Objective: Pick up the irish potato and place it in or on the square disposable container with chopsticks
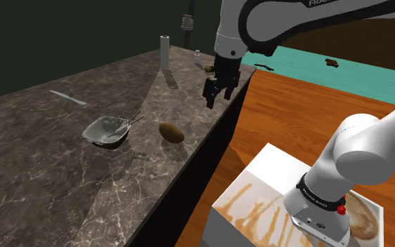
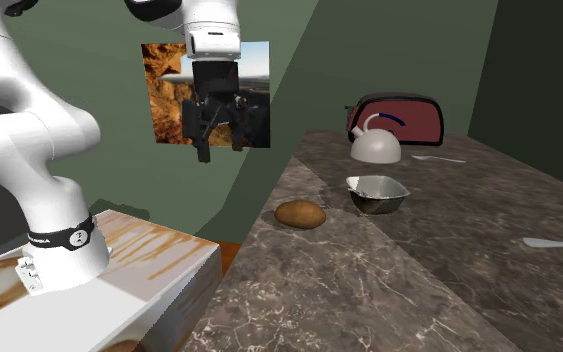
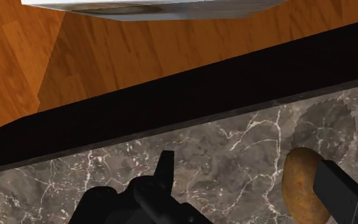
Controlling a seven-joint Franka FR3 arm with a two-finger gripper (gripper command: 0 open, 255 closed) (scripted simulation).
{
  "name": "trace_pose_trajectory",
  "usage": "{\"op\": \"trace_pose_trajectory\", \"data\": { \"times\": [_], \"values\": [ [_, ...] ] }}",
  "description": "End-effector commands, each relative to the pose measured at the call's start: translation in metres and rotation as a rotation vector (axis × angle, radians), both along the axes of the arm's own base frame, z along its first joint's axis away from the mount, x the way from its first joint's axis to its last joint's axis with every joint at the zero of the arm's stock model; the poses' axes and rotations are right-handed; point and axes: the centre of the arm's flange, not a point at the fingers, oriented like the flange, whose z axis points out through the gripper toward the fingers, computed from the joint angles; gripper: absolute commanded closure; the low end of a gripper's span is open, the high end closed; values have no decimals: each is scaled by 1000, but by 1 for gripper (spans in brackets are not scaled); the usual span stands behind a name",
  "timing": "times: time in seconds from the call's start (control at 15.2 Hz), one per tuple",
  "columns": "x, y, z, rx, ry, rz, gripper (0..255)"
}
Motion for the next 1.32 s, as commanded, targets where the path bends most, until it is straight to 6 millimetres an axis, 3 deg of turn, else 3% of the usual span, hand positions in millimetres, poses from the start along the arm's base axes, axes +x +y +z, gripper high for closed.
{"op": "trace_pose_trajectory", "data": {
  "times": [0.0,0.79,1.25],
  "values": [
    [14,19,-17,-12,-12,2,0],
    [98,128,-102,-96,-74,17,0],
    [106,129,-137,-100,-77,17,0]
  ]
}}
